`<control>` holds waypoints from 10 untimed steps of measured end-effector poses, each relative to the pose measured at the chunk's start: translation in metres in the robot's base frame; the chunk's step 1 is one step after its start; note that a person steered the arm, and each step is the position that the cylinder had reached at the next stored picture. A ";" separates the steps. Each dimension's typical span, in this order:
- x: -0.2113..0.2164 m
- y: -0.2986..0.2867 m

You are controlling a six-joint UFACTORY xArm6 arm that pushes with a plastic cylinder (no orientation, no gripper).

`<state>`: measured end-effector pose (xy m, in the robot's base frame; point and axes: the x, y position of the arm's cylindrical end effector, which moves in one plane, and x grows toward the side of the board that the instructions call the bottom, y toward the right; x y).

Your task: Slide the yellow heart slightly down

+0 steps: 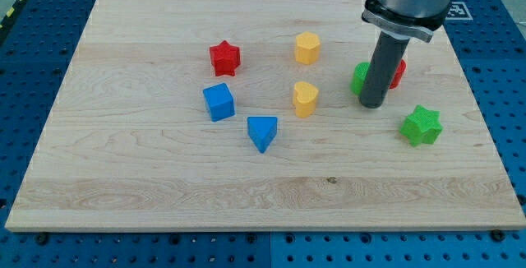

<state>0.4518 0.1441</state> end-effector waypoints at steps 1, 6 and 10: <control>-0.007 -0.016; -0.023 -0.088; -0.007 -0.141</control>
<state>0.4448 0.0033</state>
